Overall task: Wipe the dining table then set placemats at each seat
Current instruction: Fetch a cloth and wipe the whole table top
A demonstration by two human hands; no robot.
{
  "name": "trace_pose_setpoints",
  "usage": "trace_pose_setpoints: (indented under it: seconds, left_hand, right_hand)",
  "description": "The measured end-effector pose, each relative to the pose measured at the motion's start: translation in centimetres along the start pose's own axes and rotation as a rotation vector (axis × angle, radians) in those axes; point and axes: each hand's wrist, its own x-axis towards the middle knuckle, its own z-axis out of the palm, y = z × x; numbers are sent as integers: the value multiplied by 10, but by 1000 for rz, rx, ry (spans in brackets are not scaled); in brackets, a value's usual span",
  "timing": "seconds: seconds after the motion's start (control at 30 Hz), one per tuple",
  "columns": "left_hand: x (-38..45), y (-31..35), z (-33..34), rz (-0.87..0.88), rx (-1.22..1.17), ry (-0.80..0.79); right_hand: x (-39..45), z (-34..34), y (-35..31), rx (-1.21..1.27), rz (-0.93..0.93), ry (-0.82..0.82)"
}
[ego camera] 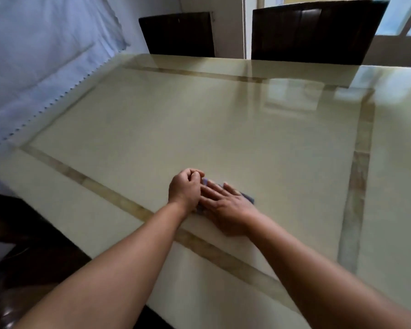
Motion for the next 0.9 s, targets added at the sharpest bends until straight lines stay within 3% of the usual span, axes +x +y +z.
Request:
trace_pose_setpoints:
  seconds: [0.13, 0.23, 0.3, 0.4, 0.5, 0.63, 0.9]
  left_hand:
    - [-12, -16, -23, 62, -2, -62]
    - [-27, -28, -28, 91, 27, -121]
    - [-44, -36, -32, 119, 57, -188]
    - [-57, -46, -32, 127, 93, -186]
    - [-86, -54, -26, 159, 102, -286]
    - [-131, -48, -6, 214, 85, -417]
    - [-179, -33, 20, 280, 161, -539]
  right_hand:
    - [-41, -13, 38, 50, 397, 66]
    - [-61, -4, 16, 40, 649, 80]
    - [-71, 13, -30, 34, 642, 75]
    - [-79, 43, -81, 41, 351, 49]
    - [-111, 60, -105, 6, 283, 25]
    - [-166, 60, -93, 39, 434, 92]
    - [-274, 30, -27, 122, 981, 223]
